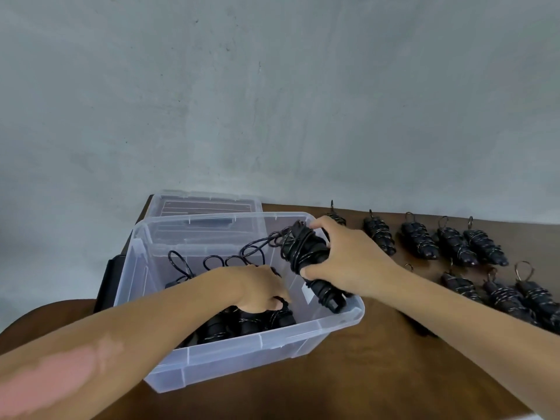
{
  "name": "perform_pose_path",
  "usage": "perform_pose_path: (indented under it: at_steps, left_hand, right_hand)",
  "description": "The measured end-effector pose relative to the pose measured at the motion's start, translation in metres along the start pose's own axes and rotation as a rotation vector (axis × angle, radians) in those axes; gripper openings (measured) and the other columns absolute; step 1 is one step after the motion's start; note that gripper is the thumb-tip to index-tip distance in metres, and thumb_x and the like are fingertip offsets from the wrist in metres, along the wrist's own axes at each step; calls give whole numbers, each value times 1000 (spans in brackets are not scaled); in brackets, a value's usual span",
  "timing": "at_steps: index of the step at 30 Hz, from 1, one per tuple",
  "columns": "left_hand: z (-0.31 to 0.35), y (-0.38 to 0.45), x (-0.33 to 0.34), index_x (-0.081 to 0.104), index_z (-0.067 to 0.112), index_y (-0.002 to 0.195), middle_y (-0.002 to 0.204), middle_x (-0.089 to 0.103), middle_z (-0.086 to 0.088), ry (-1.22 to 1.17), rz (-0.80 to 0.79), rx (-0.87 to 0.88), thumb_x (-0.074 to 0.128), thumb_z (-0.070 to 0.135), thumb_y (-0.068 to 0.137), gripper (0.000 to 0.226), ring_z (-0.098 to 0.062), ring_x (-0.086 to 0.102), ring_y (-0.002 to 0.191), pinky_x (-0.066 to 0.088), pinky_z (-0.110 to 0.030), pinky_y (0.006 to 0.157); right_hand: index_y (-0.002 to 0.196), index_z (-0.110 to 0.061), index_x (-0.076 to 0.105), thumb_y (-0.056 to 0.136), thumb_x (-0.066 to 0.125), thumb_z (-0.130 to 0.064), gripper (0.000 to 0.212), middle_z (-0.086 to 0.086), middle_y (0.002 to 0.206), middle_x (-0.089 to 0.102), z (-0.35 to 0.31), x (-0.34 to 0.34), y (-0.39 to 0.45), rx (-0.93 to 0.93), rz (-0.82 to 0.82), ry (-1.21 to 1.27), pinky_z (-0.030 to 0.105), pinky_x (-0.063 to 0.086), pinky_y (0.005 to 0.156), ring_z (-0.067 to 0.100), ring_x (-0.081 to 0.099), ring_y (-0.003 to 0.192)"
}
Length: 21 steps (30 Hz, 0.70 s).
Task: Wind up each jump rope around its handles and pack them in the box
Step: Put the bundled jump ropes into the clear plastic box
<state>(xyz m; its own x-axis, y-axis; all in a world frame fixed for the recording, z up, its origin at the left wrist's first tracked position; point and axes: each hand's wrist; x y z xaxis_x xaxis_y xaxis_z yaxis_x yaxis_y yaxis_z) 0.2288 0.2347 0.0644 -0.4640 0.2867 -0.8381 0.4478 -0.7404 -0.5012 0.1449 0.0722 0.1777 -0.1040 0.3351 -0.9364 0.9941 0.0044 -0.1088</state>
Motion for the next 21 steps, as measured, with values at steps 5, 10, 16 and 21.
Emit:
perform_pose_path:
  at_steps: [5,10,16,21]
  left_hand:
    - [3,-1,-3,46,30,155,157,47,-3,-3,-37,-48,40,34,112,43,-27,44,141,38,-43,114]
    - [5,-3,-3,33,33,162,168,31,0,-7,-83,-84,42,39,111,51,-27,30,153,30,-46,123]
    - [11,-10,-8,33,29,163,166,35,-4,3,-93,-99,45,37,111,54,-29,37,149,32,-40,117]
    - [12,-10,-9,35,29,162,167,34,-1,20,-116,-97,45,35,111,52,-27,34,150,30,-39,119]
  right_hand:
    - [144,-30,28,86,70,-35,72,0,95,62,-12,27,7,-10,120,-308,31,38,55,24,53,84]
    - [141,-26,27,91,67,-39,66,4,95,52,-23,48,15,7,57,-413,33,39,63,26,40,92]
    - [143,-21,20,87,71,-36,77,10,102,62,-22,74,31,30,40,-568,34,43,60,28,49,86]
    - [144,-19,19,85,76,-29,83,5,80,54,-19,87,44,11,-12,-664,31,39,50,25,52,74]
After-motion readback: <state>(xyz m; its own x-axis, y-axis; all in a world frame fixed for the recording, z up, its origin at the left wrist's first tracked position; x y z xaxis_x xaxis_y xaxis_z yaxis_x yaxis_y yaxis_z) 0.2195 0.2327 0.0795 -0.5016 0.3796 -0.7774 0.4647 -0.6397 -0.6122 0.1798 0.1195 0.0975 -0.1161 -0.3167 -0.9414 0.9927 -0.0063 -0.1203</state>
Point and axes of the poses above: each hand's wrist, its own y-axis towards the middle knuckle, its own x-axis out of the palm, z = x × y
